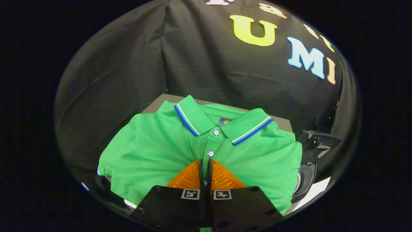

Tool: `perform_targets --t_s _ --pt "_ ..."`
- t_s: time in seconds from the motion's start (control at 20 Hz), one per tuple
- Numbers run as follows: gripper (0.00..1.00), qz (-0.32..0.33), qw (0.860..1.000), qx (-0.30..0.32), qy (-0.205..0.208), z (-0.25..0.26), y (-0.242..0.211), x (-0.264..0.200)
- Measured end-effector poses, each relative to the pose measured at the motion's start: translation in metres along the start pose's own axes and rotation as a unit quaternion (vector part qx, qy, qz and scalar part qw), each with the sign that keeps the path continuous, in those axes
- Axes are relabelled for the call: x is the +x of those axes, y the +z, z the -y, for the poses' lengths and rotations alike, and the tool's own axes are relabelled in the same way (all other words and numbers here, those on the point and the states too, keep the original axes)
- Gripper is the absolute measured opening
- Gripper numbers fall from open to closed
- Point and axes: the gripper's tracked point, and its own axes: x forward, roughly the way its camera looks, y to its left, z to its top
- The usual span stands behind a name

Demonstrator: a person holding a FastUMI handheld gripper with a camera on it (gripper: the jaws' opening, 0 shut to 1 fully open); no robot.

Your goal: Put the clothes into the washing machine and then close the washing machine lid.

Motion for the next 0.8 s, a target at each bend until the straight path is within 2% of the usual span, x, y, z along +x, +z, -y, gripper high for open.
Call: perform_targets --t_s 0.15,0.4,0.8 --pt "0.02 0.015 1.0 0.018 0.014 0.0 0.003 -0.008" --pt "0.01 0.085 0.996 0.0 0.024 0.01 0.045 -0.053" --pt "0.02 0.19 0.98 0.052 0.037 0.061 0.105 -0.154"
